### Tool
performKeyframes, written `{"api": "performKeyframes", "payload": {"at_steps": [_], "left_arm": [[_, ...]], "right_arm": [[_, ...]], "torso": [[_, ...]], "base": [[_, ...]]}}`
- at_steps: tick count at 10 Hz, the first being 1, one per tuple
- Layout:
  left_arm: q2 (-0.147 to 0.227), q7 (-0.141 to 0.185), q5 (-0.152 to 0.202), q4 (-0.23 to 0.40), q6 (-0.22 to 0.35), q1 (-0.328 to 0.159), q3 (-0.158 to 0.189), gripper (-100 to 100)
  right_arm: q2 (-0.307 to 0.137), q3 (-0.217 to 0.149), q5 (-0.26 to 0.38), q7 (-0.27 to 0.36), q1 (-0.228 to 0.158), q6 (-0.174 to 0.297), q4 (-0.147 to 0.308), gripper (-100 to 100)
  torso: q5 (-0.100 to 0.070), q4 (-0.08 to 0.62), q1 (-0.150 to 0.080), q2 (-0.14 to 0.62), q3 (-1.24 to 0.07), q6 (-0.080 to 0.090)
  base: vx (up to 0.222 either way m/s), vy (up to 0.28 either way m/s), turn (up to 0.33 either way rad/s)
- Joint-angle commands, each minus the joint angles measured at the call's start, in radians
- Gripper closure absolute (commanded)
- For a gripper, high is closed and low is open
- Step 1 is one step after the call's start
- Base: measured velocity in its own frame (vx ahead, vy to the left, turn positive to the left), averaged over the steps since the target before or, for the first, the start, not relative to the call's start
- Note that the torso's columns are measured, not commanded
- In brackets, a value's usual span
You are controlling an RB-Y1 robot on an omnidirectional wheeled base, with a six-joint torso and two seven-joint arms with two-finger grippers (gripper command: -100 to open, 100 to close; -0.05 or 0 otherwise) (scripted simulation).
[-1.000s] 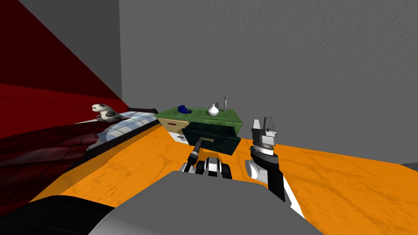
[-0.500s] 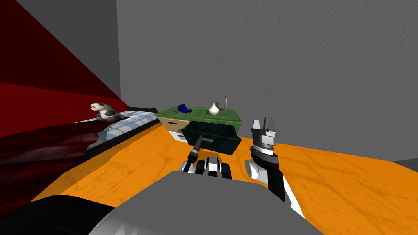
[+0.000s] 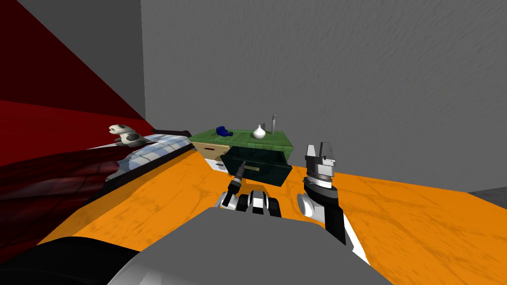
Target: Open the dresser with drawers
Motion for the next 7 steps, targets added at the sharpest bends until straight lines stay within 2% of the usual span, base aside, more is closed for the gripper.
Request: {"api": "performKeyframes", "payload": {"at_steps": [1, 2, 7], "left_arm": [[0.0, 0.003, -0.003, -0.024, 0.03, 0.004, -0.005, -100], [0.0, 0.004, -0.003, -0.026, 0.037, 0.005, -0.005, 0], [0.001, 0.004, -0.003, -0.023, 0.039, 0.007, -0.005, 0]], "right_arm": [[0.0, 0.0, 0.0, 0.0, 0.0, 0.0, 0.0, 0], [0.0, 0.0, 0.0, 0.0, 0.0, 0.0, 0.0, 0], [0.0, 0.0, 0.0, 0.0, 0.0, 0.0, 0.0, 0]], "torso": [[-0.001, 0.002, -0.001, 0.002, 0.001, 0.0], [-0.001, 0.001, -0.001, 0.002, 0.001, 0.0], [0.001, -0.002, 0.0, -0.001, 0.0, 0.0]], "base": [[-0.008, 0.005, -0.006], [0.0, 0.0, 0.0], [0.0, 0.0, 0.0]]}}
